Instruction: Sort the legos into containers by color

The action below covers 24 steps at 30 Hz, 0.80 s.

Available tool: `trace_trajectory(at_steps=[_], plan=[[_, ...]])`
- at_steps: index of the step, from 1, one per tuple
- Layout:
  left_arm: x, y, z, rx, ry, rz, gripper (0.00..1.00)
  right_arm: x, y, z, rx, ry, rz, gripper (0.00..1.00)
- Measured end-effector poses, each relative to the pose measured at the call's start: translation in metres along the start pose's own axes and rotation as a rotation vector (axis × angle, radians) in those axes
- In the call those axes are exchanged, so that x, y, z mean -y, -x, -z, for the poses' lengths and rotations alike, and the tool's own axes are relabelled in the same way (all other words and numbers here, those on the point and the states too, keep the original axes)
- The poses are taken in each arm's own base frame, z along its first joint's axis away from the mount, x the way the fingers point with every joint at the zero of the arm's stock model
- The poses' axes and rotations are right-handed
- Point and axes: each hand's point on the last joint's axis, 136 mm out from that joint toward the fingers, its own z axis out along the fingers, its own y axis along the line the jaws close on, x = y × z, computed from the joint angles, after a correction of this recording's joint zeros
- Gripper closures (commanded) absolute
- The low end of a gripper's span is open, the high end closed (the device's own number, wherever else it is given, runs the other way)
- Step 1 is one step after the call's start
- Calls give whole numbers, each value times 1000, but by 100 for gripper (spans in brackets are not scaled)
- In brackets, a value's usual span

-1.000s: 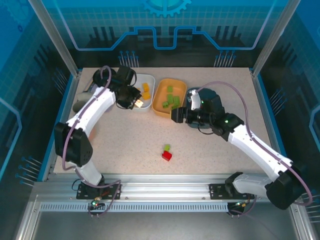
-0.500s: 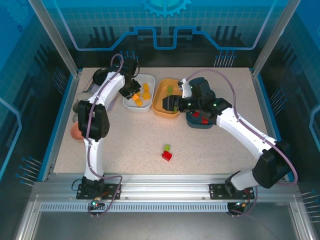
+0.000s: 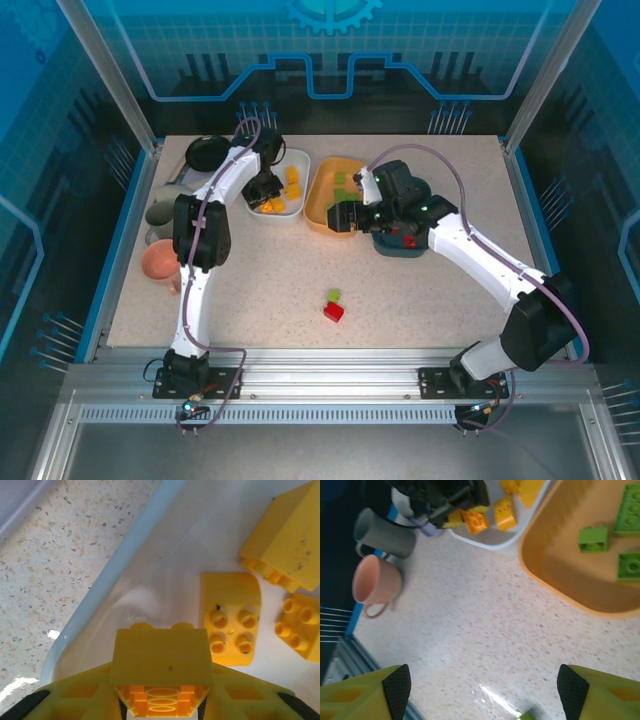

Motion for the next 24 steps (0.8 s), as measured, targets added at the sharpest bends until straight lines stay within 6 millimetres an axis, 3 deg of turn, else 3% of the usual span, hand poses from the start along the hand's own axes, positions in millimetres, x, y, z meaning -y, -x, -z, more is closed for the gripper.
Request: trace_trajectory(at_steps=[5, 10, 14, 17, 19, 24], plan=[[2, -1, 6, 3, 0, -9, 42, 10, -29, -6, -86, -75, 55, 21], [11, 6, 23, 30, -34, -17, 38, 17, -62, -11, -174, -145, 124, 22], [18, 5, 42, 52, -70, -24, 31, 10, -80, -11, -213, -186, 217, 23], [22, -1, 75, 83, -134, -40, 26, 0, -102, -14, -261, -202, 317, 23], [20, -16, 106, 98, -202, -59, 23, -6, -125, -16, -317, -210, 406, 23], [-9, -83, 179, 111, -453, -110, 20, -11, -177, -26, -467, -241, 600, 22]])
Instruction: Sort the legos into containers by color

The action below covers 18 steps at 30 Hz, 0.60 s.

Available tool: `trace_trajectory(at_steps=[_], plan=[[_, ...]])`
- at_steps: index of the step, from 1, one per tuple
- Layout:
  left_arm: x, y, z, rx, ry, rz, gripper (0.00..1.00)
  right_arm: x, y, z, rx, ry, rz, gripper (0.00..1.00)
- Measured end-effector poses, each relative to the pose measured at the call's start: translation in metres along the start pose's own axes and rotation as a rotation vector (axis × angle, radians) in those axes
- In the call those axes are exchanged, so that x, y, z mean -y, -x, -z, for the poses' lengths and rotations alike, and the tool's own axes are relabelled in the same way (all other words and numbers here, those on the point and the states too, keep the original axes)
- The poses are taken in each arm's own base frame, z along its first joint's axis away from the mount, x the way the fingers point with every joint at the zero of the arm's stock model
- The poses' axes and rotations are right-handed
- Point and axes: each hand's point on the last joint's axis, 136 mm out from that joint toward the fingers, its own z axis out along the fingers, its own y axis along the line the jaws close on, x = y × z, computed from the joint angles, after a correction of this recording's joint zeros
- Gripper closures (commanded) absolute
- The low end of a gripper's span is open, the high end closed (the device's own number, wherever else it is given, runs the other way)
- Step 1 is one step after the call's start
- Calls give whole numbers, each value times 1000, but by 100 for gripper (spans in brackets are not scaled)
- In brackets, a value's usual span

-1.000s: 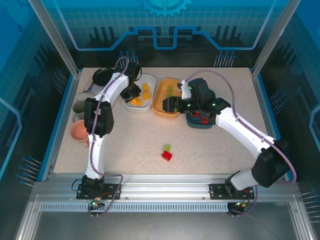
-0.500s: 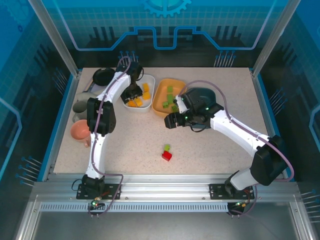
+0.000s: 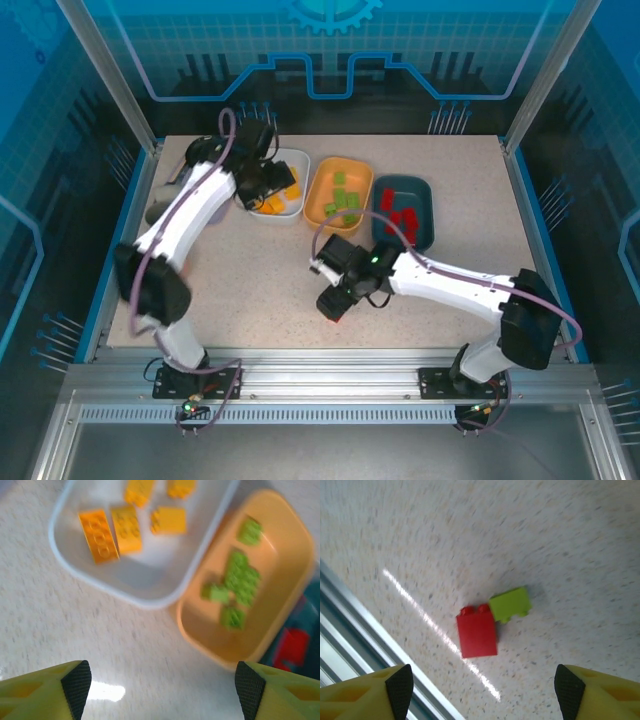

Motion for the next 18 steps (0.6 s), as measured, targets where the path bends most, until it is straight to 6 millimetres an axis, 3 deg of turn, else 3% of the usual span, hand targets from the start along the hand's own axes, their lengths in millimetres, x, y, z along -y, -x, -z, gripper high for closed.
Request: trace_trajectory(at_steps=[4, 10, 14, 18], plan=[[-24, -62, 31, -38, -120, 5, 21, -8, -16, -24, -98, -31, 70, 23], [-70, -153, 23, -168, -153, 29, 20, -7, -30, -53, -200, -75, 98, 28], [-97, -177, 27, -190, -170, 102, 18, -5, -27, -67, -236, -98, 102, 34], [-100, -178, 44, -165, -220, 148, 18, -6, -23, -77, -252, -105, 98, 49]])
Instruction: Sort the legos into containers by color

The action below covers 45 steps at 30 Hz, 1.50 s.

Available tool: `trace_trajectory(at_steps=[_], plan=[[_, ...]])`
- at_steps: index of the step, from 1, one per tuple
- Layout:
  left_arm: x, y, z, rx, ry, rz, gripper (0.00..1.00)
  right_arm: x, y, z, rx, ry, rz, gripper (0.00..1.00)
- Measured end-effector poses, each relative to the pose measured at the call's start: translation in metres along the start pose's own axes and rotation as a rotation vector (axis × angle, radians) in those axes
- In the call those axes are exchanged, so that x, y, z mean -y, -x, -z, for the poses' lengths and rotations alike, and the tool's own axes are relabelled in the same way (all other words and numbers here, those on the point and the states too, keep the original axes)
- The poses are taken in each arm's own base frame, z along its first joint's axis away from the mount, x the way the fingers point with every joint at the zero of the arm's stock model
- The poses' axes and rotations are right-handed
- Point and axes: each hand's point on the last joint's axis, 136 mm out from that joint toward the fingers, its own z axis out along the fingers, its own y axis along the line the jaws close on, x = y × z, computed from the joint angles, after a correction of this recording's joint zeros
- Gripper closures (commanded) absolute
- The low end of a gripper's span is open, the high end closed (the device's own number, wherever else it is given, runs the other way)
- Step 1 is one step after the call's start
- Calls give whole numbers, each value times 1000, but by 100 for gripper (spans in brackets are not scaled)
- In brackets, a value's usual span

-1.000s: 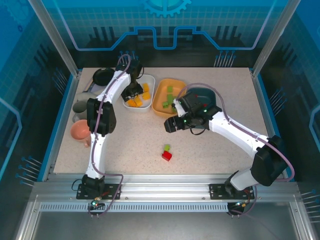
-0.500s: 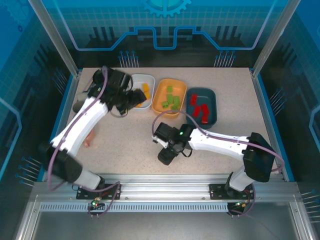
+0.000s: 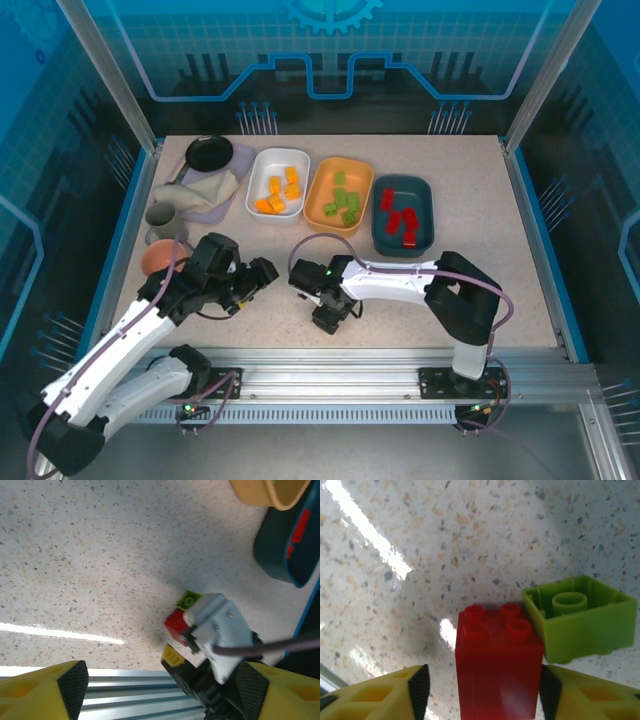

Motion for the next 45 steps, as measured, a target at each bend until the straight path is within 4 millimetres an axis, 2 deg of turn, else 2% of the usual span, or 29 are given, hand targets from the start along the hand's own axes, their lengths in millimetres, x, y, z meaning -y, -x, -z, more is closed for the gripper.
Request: trace_trajectory(at_steps=[6, 9, 12, 14, 15, 17, 20, 22, 24, 27, 31, 34, 38, 41, 45], plan=[[-3, -1, -2, -3, 5, 41, 19, 1, 4, -6, -13, -16, -3, 67], [-1, 0, -3, -1, -3, 48, 19, 3, 3, -4, -11, -24, -7, 71], [6, -1, -7, -8, -16, 34, 19, 7, 3, 11, 16, -23, -23, 72], [12, -1, -11, -22, -13, 21, 19, 16, 6, 37, 78, -13, -63, 72], [18, 0, -13, -27, -15, 7, 19, 26, 8, 52, 121, -7, -97, 72], [34, 2, -16, -34, -33, -21, 19, 59, 13, 86, 218, -4, -204, 72], [63, 8, -24, -42, -71, -65, 19, 136, 17, 131, 360, -42, -424, 72], [81, 12, -32, -49, -93, -93, 19, 186, 15, 146, 409, -82, -560, 73], [98, 15, -41, -56, -107, -113, 19, 231, 13, 148, 416, -118, -673, 73], [121, 20, -54, -66, -126, -149, 19, 290, 17, 132, 389, -148, -820, 73], [149, 25, -69, -73, -162, -188, 19, 361, 19, 91, 316, -182, -994, 73], [163, 27, -78, -80, -184, -202, 19, 395, 16, 60, 248, -205, -1072, 72], [182, 32, -83, -75, -212, -226, 19, 414, 19, 31, 185, -211, -1115, 72], [192, 34, -85, -71, -229, -235, 19, 411, 16, 16, 138, -204, -1130, 68], [194, 35, -86, -72, -231, -239, 19, 409, 13, 4, 100, -196, -1147, 58]])
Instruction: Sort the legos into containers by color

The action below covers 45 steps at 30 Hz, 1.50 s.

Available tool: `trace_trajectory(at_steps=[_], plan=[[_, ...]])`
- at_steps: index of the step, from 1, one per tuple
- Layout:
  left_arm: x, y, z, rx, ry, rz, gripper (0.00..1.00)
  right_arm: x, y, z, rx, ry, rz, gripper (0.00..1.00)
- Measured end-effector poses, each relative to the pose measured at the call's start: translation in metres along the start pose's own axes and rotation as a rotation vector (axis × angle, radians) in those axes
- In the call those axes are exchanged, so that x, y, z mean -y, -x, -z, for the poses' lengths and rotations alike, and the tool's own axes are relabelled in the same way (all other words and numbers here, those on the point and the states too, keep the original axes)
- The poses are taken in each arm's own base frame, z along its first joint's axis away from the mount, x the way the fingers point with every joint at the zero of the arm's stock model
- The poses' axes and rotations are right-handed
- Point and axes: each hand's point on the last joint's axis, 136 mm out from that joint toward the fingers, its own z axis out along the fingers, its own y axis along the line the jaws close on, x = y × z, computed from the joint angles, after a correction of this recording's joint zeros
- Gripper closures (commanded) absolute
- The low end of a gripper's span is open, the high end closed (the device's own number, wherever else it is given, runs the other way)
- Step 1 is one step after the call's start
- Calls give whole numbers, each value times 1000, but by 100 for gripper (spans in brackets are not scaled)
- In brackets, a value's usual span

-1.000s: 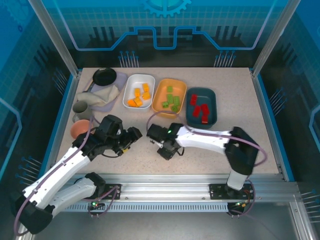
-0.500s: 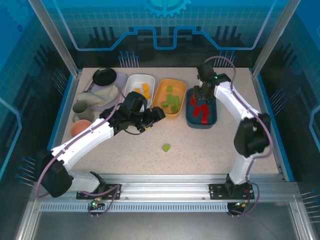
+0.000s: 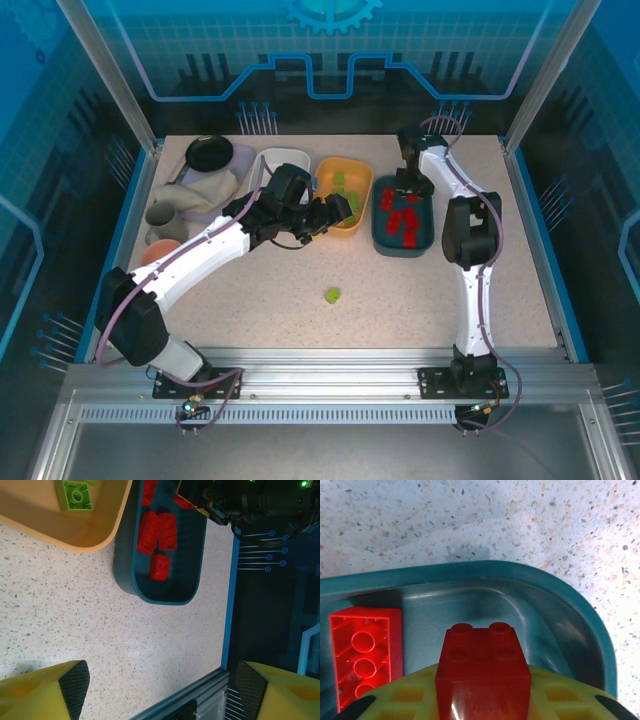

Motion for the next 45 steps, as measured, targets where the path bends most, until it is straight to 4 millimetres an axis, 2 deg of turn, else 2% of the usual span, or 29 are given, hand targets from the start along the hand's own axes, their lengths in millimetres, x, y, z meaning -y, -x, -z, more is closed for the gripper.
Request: trace_trajectory(at_steps=[6, 9, 11, 14, 17, 19, 21, 23, 25, 28, 30, 32, 38, 45], plan=[[-8, -4, -3, -25, 42, -20, 19, -3, -1, -7, -19, -4, 3, 37], [-16, -6, -8, -52, 86, -24, 19, -6, -1, 0, -6, 4, 14, 34], [-25, -10, -10, -77, 126, -15, 18, -8, -2, 13, 15, 18, 21, 34], [-44, -20, -15, -126, 208, 30, 18, -11, -9, 55, 92, 61, 34, 32], [-67, -32, -24, -181, 303, 124, 19, -20, -28, 116, 226, 140, 77, 30], [-85, -43, -32, -224, 370, 205, 17, -34, -55, 158, 330, 220, 125, 28], [-98, -54, -40, -262, 424, 283, 15, -48, -89, 187, 404, 301, 185, 25], [-108, -65, -46, -291, 457, 351, 14, -59, -127, 199, 446, 378, 249, 23], [-118, -76, -50, -316, 492, 425, 13, -60, -166, 191, 437, 428, 303, 22], [-128, -88, -57, -349, 535, 499, 13, -51, -212, 161, 371, 441, 343, 22], [-134, -95, -63, -365, 564, 528, 14, -42, -235, 146, 327, 437, 357, 22], [-138, -102, -67, -379, 586, 551, 15, -34, -251, 140, 306, 441, 362, 22], [-147, -123, -80, -423, 619, 611, 27, -26, -259, 151, 336, 481, 345, 22], [-157, -128, -93, -418, 632, 657, 55, -27, -260, 150, 325, 486, 341, 22]])
